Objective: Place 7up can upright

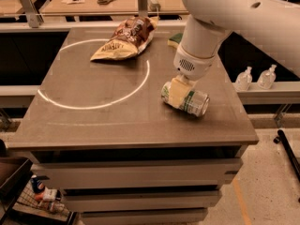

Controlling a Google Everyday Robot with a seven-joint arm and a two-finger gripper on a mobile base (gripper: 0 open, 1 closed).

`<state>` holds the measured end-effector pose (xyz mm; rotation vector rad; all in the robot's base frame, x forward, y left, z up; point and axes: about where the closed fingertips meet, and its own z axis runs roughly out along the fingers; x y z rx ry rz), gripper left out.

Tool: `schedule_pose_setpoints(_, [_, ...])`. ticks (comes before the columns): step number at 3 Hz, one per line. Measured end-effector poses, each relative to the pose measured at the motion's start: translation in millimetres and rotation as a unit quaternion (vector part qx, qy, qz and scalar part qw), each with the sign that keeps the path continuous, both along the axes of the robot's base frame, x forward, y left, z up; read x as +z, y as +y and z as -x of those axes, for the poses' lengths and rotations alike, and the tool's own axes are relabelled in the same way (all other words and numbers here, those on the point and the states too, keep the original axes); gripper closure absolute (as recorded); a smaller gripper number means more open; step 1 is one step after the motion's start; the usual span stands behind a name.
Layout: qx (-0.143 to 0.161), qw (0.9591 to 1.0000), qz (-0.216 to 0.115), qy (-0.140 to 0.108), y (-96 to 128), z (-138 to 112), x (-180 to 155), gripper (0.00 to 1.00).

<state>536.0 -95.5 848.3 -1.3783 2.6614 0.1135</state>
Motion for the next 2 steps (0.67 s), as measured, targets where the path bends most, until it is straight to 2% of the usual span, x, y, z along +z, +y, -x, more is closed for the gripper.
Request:
schedule_pose_setpoints(1, [0.001, 1.0, 0.0, -0.001, 0.7, -0.1, -0.4, 1.0])
schedule_pose_setpoints(2, [0.001, 1.0, 0.0, -0.001, 0.7, -0.1, 0.0, 1.0])
